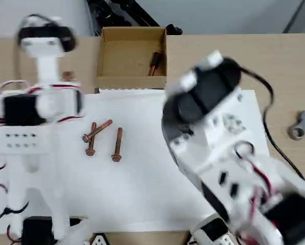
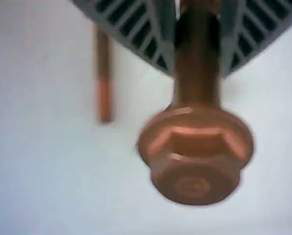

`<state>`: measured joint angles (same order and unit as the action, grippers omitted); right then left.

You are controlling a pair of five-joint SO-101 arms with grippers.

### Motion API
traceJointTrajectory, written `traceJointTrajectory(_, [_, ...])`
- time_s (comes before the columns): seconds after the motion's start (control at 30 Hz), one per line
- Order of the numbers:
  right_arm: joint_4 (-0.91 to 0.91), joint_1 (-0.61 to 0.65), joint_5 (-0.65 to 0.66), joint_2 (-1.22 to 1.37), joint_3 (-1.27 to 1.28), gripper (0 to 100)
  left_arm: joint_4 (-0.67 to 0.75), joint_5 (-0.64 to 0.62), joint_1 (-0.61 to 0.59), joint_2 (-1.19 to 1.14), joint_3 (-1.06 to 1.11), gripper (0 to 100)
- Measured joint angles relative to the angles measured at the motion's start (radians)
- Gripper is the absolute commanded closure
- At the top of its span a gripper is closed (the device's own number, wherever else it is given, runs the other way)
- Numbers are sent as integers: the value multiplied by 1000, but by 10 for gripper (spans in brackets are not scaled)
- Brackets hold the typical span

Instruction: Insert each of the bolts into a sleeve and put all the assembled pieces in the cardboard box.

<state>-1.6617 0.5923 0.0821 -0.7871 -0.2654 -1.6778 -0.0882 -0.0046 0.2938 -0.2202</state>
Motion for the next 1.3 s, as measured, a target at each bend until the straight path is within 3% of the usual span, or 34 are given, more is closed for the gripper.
traceJointTrajectory(0.13, [18, 0, 18, -130, 176, 983, 110, 5, 89, 0, -57, 994])
traceJointTrajectory(0.23, [138, -2, 18, -239, 400, 986, 196, 0, 120, 0, -74, 994])
traceJointTrajectory(0.53, [830, 0, 18, -695, 1235, 988, 328, 0, 219, 0, -78, 994])
traceJointTrajectory(0.67, [1036, 0, 12, -775, 1476, 988, 333, 0, 252, 0, -78, 994])
traceJointTrajectory(0.77, [1152, 0, -86, -790, 1557, 988, 336, -6, 292, 0, -78, 994])
traceJointTrajectory(0.9, [1270, -2, -201, -793, 1640, 989, 371, -103, 338, 0, -78, 994])
traceJointTrajectory(1.3, [1399, -2, -221, -793, 1679, 994, 387, -411, 405, 0, -78, 995])
